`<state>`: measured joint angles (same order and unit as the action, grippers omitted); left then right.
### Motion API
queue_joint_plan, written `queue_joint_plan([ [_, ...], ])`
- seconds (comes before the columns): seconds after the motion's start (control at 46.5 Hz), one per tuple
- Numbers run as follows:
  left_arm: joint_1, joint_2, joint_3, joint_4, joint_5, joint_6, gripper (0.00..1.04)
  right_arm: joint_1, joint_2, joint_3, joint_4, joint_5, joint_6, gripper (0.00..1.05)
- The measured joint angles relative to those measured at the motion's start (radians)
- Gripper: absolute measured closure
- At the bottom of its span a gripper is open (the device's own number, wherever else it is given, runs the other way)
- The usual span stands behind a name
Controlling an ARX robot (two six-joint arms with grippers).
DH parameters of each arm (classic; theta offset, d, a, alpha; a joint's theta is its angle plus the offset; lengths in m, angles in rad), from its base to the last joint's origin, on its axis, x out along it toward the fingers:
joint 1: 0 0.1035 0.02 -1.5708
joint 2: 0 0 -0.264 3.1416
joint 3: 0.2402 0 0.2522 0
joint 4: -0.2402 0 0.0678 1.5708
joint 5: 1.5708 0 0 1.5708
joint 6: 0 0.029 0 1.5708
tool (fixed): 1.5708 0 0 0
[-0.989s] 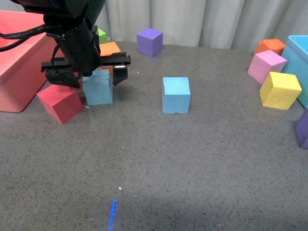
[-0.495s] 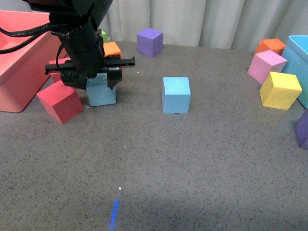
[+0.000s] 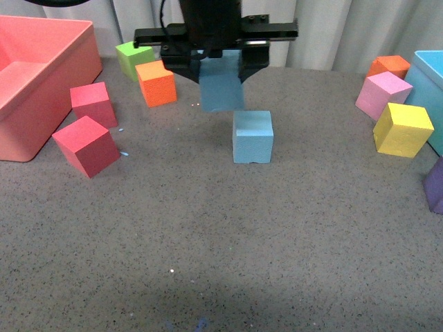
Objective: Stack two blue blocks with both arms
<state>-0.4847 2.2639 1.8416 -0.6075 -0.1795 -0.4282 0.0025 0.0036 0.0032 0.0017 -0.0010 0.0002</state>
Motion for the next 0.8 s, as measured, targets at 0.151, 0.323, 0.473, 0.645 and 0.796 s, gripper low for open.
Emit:
queue_joint_plan([
  [0.151, -0.038, 0.027, 0.047, -0.023, -0.006, -0.035, 0.58, 0.0, 0.0, 0.0, 0.0, 0.0, 0.0, 0.1],
  [0.323, -0.064, 0.092, 0.106, -0.054, -0.029, -0.074, 0.58, 0.0, 0.0, 0.0, 0.0, 0.0, 0.0, 0.1],
  [0.473, -0.069, 0.13, 0.122, -0.063, -0.03, -0.089, 0.58, 0.0, 0.0, 0.0, 0.0, 0.0, 0.0, 0.1],
  [0.645, -0.077, 0.159, 0.167, -0.078, -0.037, -0.093, 0.59, 0.0, 0.0, 0.0, 0.0, 0.0, 0.0, 0.1],
  [0.796, -0.086, 0.175, 0.2, -0.095, -0.037, -0.093, 0.59, 0.0, 0.0, 0.0, 0.0, 0.0, 0.0, 0.1],
])
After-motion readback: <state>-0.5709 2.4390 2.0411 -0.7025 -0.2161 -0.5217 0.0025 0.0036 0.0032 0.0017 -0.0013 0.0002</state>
